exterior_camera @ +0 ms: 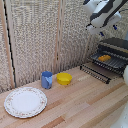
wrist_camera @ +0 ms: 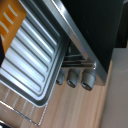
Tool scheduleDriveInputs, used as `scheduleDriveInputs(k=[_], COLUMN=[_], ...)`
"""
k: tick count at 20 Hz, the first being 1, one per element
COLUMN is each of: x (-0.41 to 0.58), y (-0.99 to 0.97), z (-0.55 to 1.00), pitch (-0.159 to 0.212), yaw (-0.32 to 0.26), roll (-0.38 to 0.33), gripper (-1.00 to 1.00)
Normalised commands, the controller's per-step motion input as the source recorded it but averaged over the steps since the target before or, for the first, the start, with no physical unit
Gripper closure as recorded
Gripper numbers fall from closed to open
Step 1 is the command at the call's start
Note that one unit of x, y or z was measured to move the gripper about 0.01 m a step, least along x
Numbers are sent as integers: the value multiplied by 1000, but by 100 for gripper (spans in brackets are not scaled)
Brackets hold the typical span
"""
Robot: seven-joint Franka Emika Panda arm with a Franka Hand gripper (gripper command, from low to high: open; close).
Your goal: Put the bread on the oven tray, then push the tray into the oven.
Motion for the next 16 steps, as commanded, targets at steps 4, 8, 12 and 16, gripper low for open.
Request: scheduleDriveInputs(k=[4,8,12,16], x=[-32,-115,-196,-141], y=[299,171,6,-4], z=[251,146,6,-44], pitch=[281,266,232,190], yaw=[179,205,227,218], roll=[-163,-196,-248,-290], gripper=[-100,-100,-100,-100])
